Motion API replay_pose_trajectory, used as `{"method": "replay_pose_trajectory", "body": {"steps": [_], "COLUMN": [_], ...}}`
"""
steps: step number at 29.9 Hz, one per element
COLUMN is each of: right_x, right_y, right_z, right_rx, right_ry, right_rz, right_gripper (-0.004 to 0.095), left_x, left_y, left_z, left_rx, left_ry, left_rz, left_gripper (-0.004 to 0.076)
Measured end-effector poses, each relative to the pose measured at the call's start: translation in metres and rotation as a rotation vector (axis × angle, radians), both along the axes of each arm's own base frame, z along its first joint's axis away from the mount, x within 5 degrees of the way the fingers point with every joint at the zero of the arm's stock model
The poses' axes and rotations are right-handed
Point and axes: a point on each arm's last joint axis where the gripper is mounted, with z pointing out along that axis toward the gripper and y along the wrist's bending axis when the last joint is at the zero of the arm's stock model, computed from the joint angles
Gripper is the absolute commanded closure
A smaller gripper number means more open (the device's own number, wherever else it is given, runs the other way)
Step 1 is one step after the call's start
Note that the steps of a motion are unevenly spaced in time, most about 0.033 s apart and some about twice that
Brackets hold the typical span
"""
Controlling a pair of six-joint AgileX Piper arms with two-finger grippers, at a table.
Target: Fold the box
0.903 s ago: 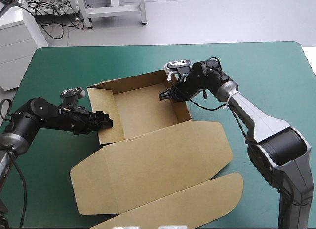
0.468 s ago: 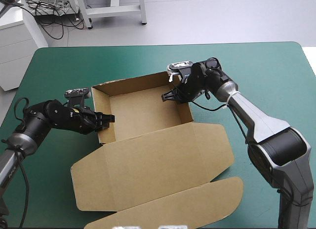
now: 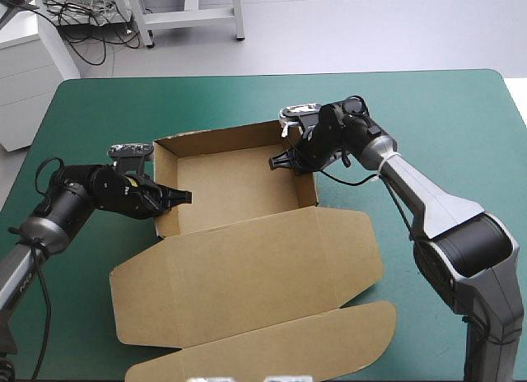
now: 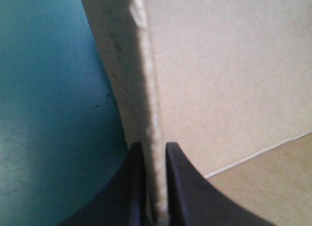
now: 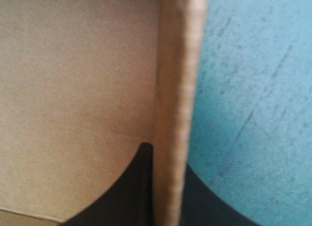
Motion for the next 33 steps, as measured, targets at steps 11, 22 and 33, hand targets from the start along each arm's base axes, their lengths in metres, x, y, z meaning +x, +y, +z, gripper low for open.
{"method": "replay_pose_trajectory", "body": {"steps": [11, 22, 33], "right_x": [-0.006, -0.013, -0.004], "right_y": [-0.011, -0.029, -0.028], "right_z": [0.018, 0.025, -0.006], "right_rx": [-0.078, -0.245, -0.292], "right_ry": [-0.049, -0.035, 0.067], "right_rz": [-0.026, -0.091, -0.102], "right_gripper": [0.0927, 0.0928, 0.0912], "left_x": [0.054, 0.081, 0.086], "left_y": [-0.015, -0.054, -0.069], "left_z": [0.012, -0.024, -0.034], "left_rx": [0.034, 0.069, 0.110], "left_ry": [0.116, 0.227, 0.229], "left_rz": [-0.032, -0.123, -0.176], "left_gripper": [0.0734, 0.0734, 0.0730]}}
